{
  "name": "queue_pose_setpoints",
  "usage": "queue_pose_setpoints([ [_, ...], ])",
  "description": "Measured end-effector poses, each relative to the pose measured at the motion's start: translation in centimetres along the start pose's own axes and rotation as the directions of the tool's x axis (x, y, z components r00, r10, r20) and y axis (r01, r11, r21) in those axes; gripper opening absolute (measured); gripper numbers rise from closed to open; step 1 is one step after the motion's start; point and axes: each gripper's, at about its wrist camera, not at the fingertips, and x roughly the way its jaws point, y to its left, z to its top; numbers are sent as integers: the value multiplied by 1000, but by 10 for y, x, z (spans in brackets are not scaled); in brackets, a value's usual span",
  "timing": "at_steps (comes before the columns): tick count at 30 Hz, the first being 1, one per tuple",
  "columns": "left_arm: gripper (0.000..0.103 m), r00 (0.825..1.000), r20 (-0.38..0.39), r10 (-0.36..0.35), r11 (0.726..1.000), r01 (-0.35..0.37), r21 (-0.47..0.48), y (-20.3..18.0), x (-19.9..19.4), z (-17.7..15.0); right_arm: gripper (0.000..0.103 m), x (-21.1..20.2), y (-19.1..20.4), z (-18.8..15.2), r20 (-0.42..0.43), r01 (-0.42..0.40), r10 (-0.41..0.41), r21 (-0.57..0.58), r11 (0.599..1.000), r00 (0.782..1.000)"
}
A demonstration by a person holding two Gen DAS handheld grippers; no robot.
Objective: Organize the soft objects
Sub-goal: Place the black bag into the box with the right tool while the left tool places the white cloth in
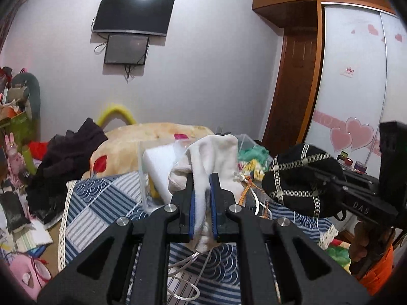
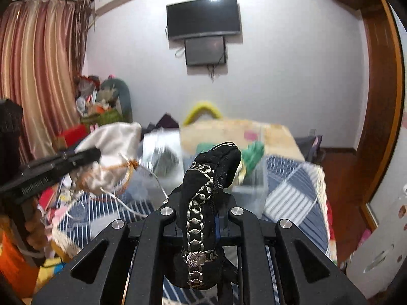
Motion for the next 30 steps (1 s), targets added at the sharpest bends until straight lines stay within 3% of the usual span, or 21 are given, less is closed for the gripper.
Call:
queue_pose_setpoints([
  [5, 9, 1000, 18, 23, 1000, -23, 4, -5, 18, 15, 12, 12, -1, 22, 51, 31, -31, -18, 999, 998],
  [10, 9, 1000, 3, 29, 999, -29, -19, 0, 44, 26, 12, 35, 3, 32, 47, 65, -64, -30, 997, 997],
  [18, 9, 992, -83, 92, 995, -94, -19, 10, 100, 26, 12, 76, -2, 29, -32, 61, -60, 15, 998, 998],
  [28, 10, 988, -140, 64, 998, -65, -4, 14, 130, 14, 12, 114, 9, 9, -154, 66, -70, -29, 997, 986],
  [30, 14, 989, -137, 59, 998, -61, -6, 14, 129, 12, 12, 111, 7, 9, -158, 61, -63, -23, 998, 985],
])
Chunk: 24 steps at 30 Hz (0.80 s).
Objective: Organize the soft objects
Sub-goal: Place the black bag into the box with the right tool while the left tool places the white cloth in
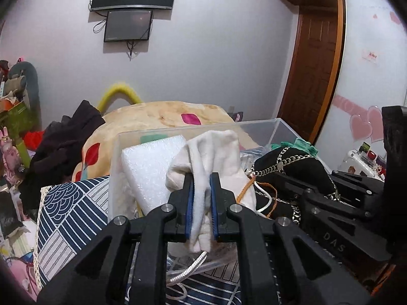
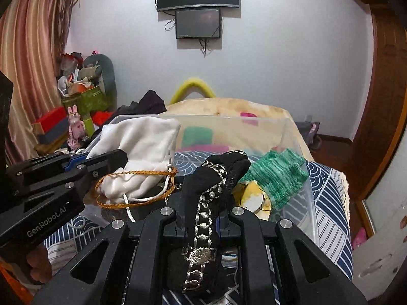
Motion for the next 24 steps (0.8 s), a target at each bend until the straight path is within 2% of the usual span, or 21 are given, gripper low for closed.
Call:
queue_pose_setpoints([
  [3, 19, 1000, -13, -12, 1000, 12, -13, 1, -3, -2, 20, -5, -5, 0, -8, 21, -21, 1, 1000, 1000],
  [5, 22, 1000, -24, -11, 1000, 11, -26, 4, -4, -3, 31, -8, -10, 0, -8, 34, -34, 3, 999, 999],
  [10, 32, 999, -32, -33, 998, 31, -62, 11, -15, -4, 39, -23, -17, -3, 12, 22, -22, 17, 1000, 1000],
  [12, 43, 999, -27, -40, 998, 39, -57, 11, -23, -6, 42, -33, -18, -4, 29, 23, -23, 12, 1000, 999],
  [17, 49, 999, 21, -33, 999, 33, -20, 4, -48, -11, 47, -52, -16, -2, 84, 2, -3, 16, 1000, 996],
  [21, 57, 997, 53, -52, 999, 52, -5, 0, -69, -11, 52, -72, -13, 1, 144, -14, 11, 18, 1000, 990],
  [24, 65, 994, 86, -63, 998, 63, 10, -3, -87, -9, 65, -84, -10, 2, 183, -21, 18, 16, 1000, 983],
])
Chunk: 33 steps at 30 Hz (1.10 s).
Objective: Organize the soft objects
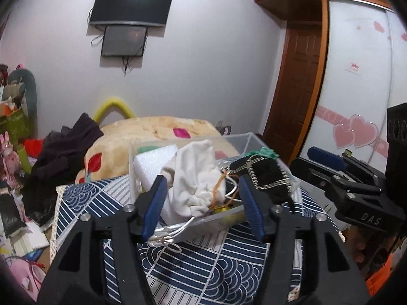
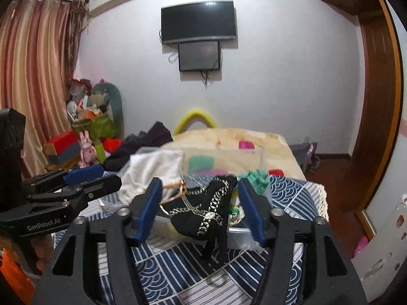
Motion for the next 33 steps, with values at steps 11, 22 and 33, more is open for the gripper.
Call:
queue_pose_setpoints([
  [11, 92, 994, 112, 9, 1000, -11, 18, -14, -50, -3, 92, -32, 7, -2, 98, -8, 7, 7, 1000, 995],
  [22, 98, 990, 138, 34, 999, -38, 26, -18, -60, -13, 97, -37, 11, -14, 98, 13, -15, 23, 1000, 995],
  [33, 99, 988, 150, 38, 998, -44, 37, -23, -62, -14, 98, -40, 14, -15, 104, 4, -5, 17, 1000, 995],
])
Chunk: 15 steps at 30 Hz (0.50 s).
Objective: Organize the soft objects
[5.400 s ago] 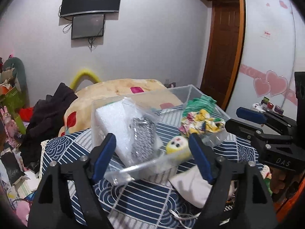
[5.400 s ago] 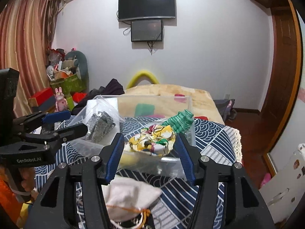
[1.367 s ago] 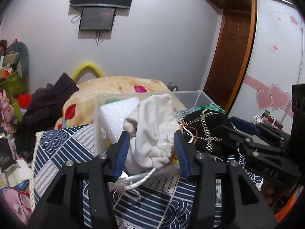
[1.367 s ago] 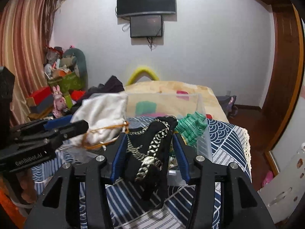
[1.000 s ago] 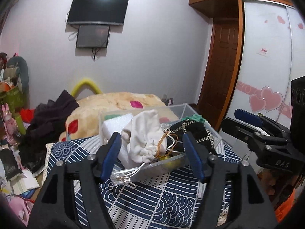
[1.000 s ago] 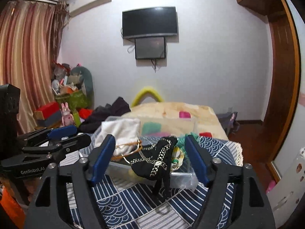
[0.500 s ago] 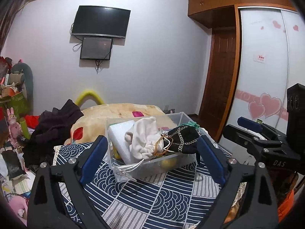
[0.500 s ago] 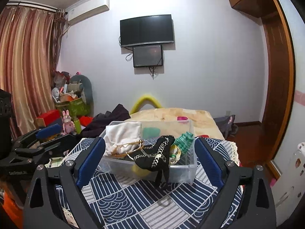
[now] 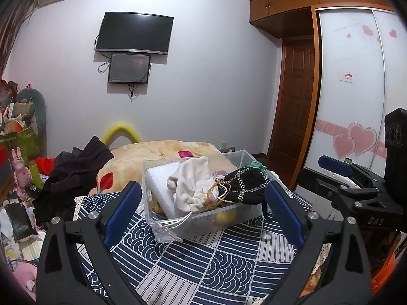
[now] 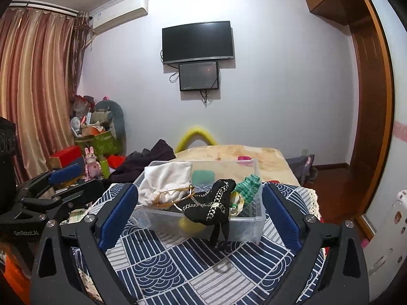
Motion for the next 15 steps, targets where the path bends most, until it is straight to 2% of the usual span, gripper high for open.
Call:
queue_pose_setpoints([
  [15, 102, 1000, 14, 1, 1000, -1, -2, -2, -4, 0, 98, -6, 2, 0, 10, 0, 0, 5, 1000, 1000],
])
